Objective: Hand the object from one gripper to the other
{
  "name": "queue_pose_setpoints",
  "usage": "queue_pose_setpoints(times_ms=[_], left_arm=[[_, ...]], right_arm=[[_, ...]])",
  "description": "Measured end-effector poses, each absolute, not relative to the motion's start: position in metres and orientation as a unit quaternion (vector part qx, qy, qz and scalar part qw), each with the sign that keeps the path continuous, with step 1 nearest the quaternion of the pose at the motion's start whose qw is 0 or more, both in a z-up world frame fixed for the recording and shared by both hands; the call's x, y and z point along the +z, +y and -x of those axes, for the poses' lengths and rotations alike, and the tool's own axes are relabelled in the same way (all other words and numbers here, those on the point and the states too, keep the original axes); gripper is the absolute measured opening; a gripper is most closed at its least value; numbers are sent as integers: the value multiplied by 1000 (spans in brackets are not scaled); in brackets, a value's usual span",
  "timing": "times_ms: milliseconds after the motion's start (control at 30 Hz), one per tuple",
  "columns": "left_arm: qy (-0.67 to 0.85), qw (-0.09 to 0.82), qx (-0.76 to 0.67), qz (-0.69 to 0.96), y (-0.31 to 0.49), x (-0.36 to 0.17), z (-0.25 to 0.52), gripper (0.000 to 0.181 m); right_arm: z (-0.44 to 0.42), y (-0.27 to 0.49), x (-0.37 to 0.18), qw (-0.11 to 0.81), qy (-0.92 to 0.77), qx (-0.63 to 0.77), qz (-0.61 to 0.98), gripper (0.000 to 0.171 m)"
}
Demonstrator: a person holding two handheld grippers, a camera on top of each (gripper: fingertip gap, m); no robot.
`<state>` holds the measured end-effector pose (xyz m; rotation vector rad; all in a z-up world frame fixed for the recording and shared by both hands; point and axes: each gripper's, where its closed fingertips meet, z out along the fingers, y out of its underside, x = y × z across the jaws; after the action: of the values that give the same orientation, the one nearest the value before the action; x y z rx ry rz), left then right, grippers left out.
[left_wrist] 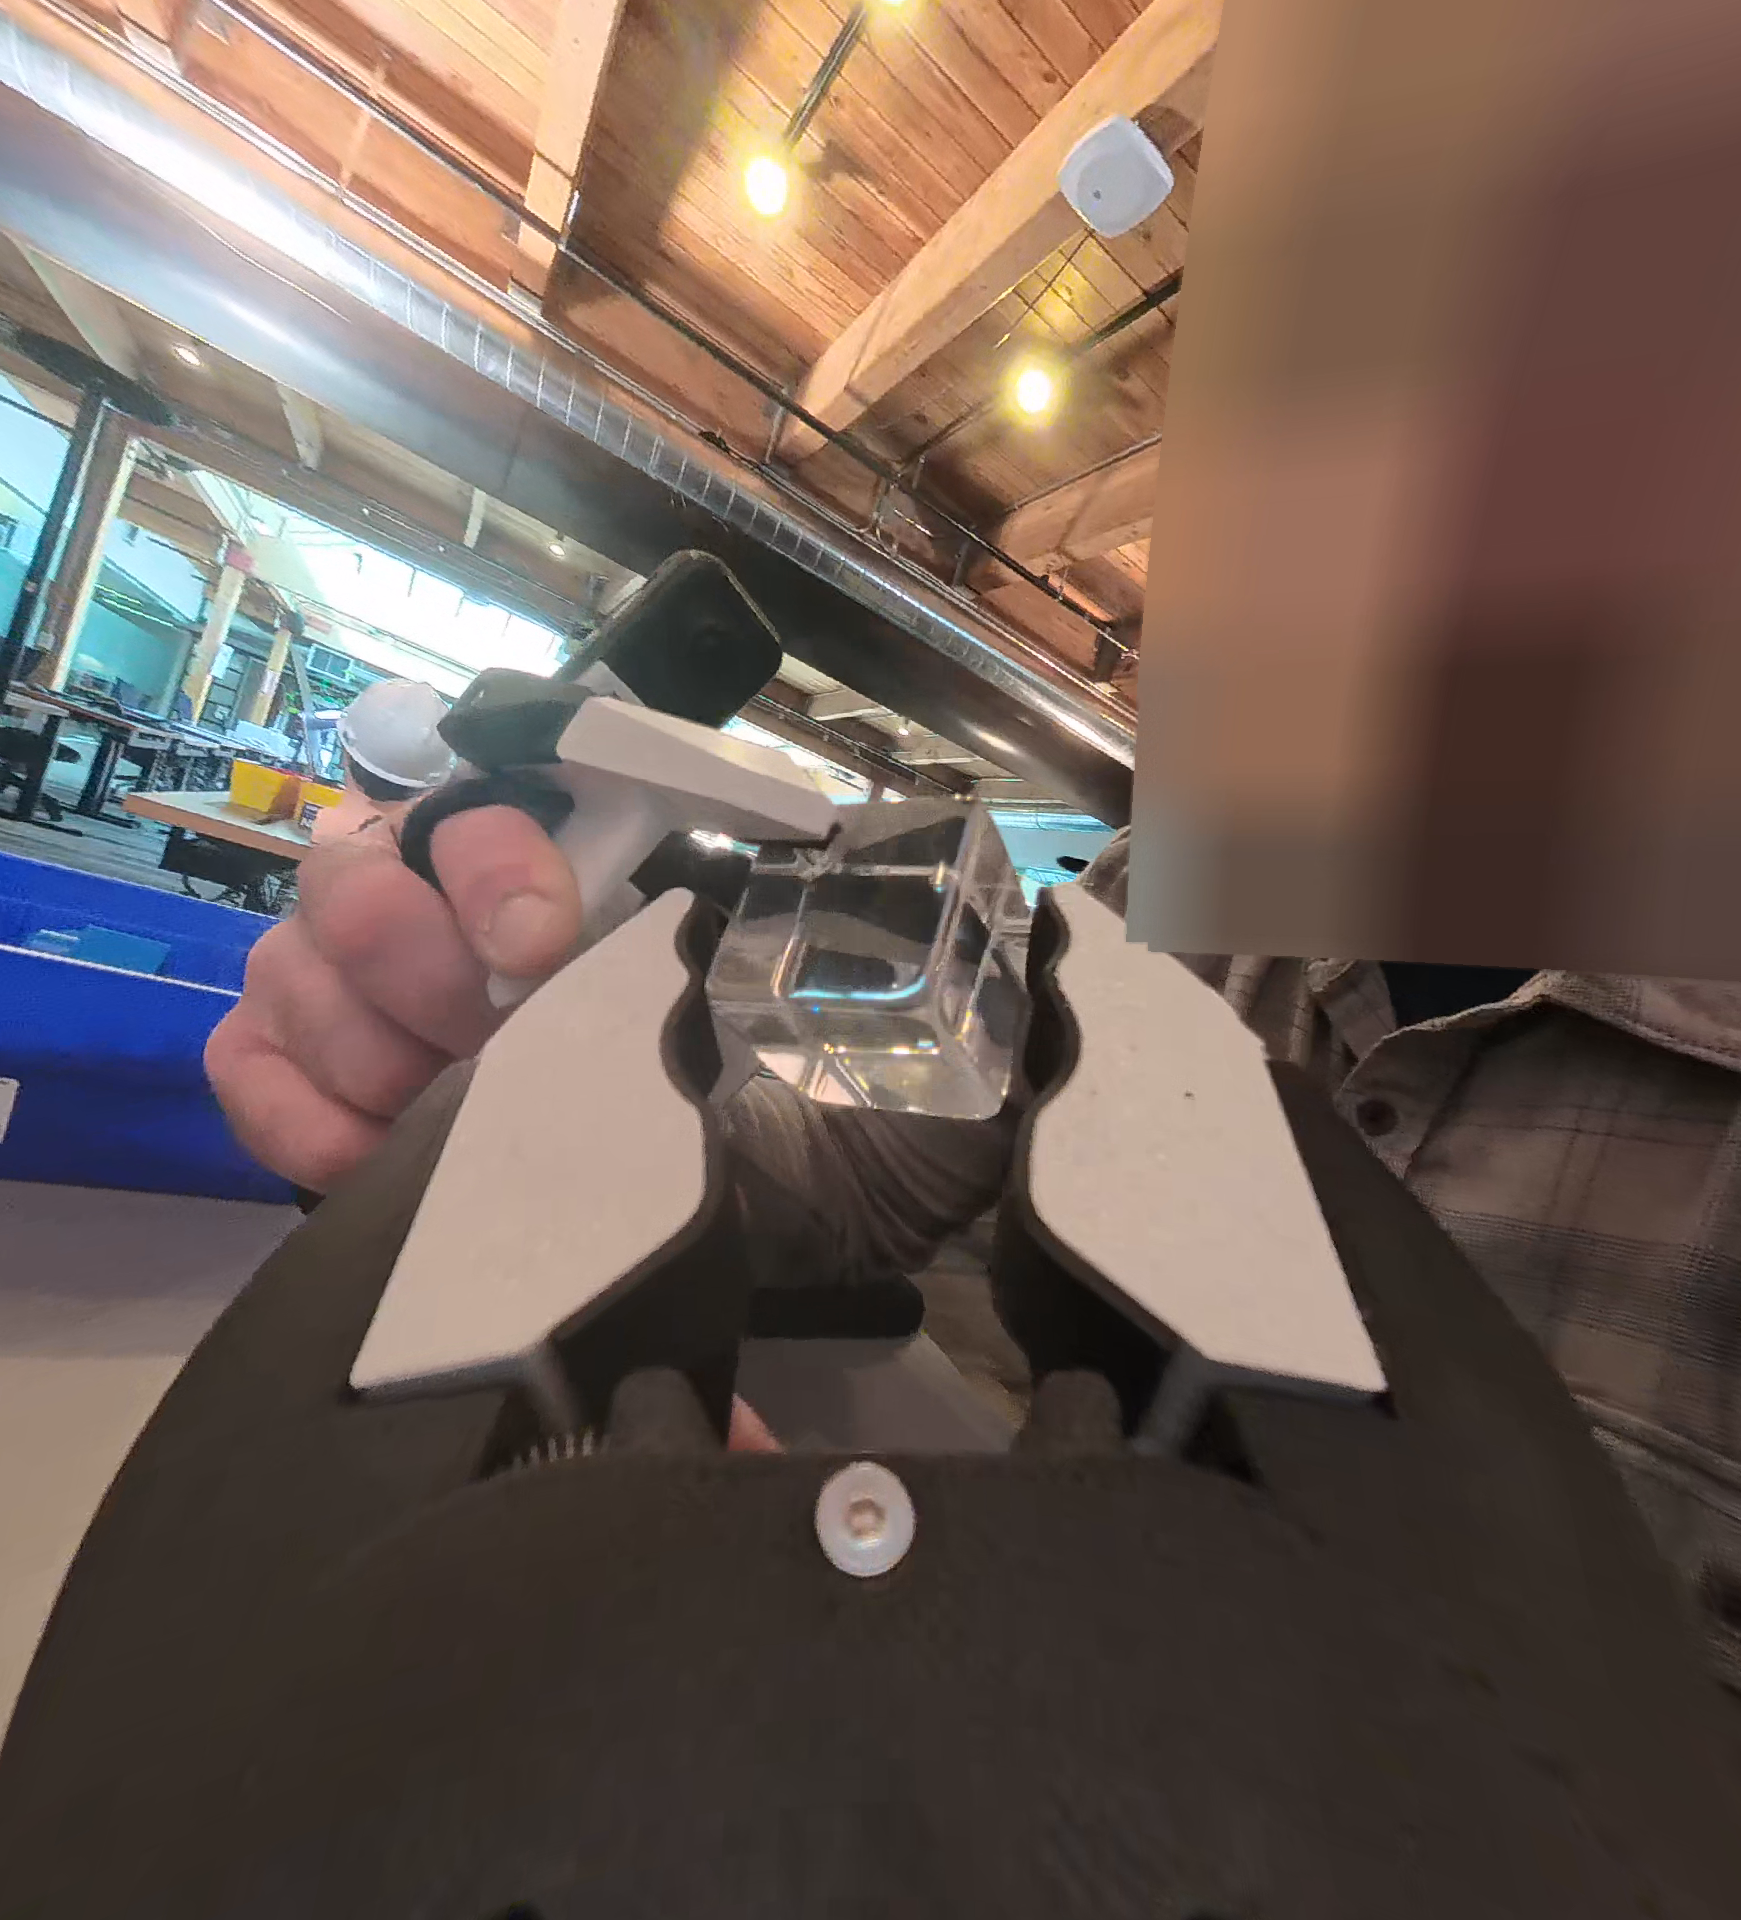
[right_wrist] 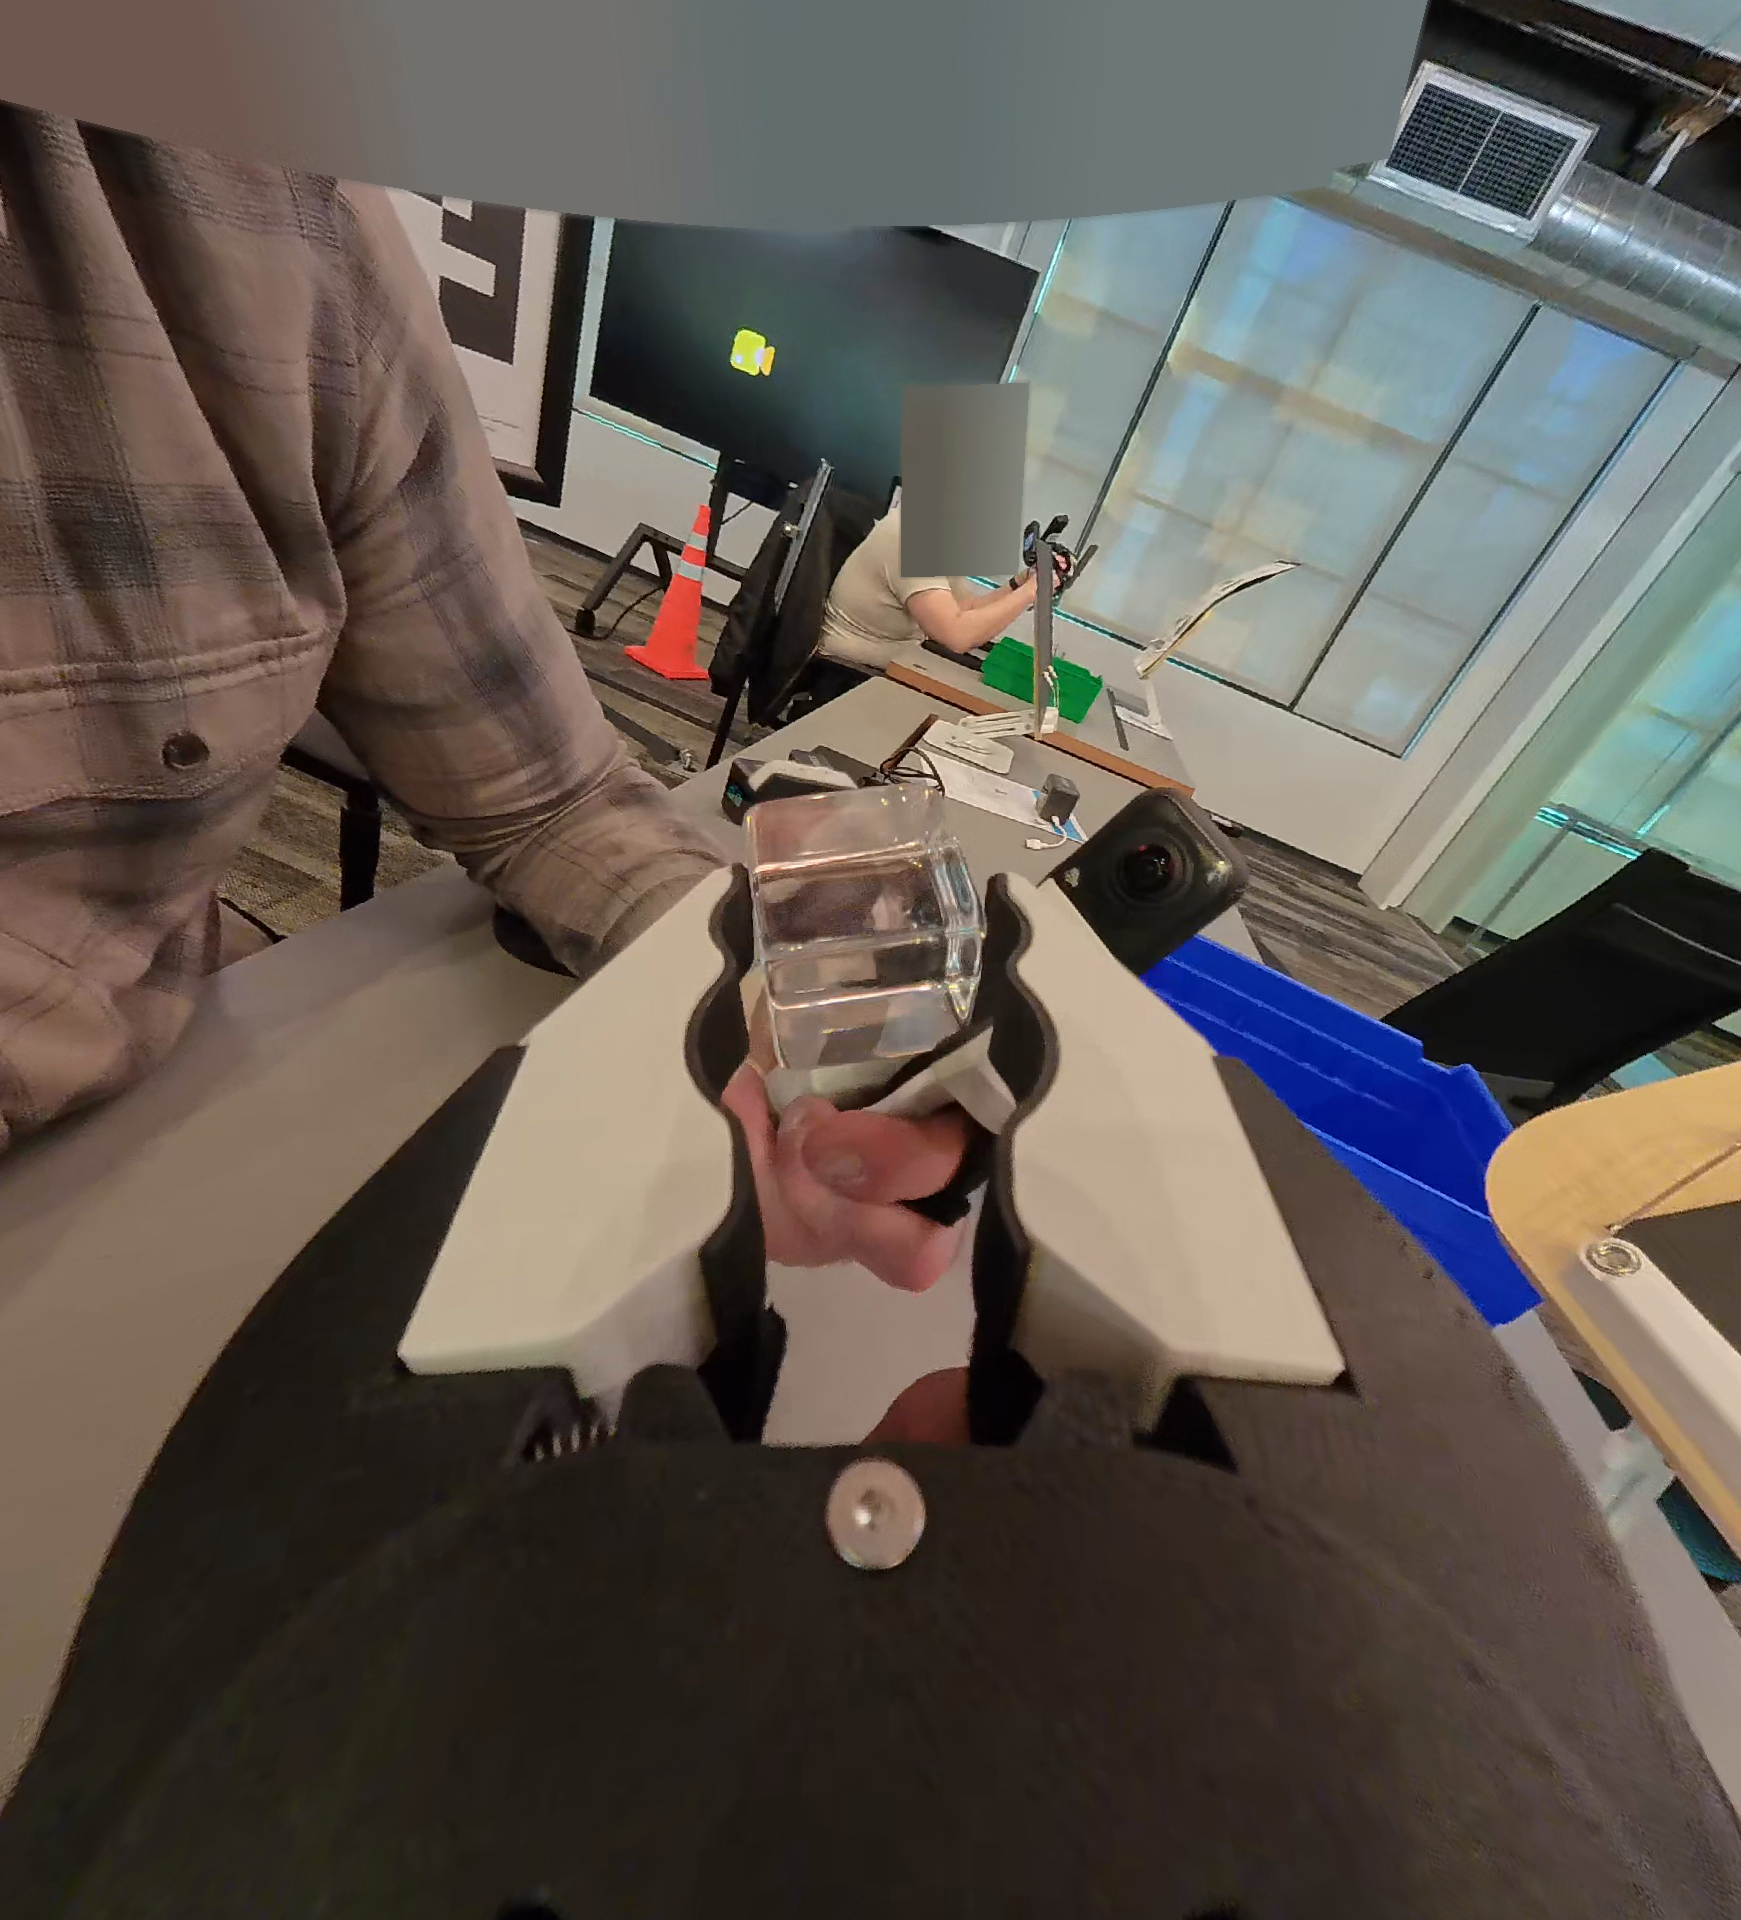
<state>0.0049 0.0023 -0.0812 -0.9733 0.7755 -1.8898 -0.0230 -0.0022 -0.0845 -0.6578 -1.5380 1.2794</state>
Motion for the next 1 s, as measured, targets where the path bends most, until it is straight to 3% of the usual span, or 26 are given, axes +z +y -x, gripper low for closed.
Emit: queue_pose_setpoints(times_ms=[667,1000], left_arm=[[257,487,-717,428,35,-79,8,50],[271,584,-573,506,65,-86,19,50]], right_arm=[[30,30,-90,553,-624,455,312,43],[35,60,-97,565,-602,421,375,46]])
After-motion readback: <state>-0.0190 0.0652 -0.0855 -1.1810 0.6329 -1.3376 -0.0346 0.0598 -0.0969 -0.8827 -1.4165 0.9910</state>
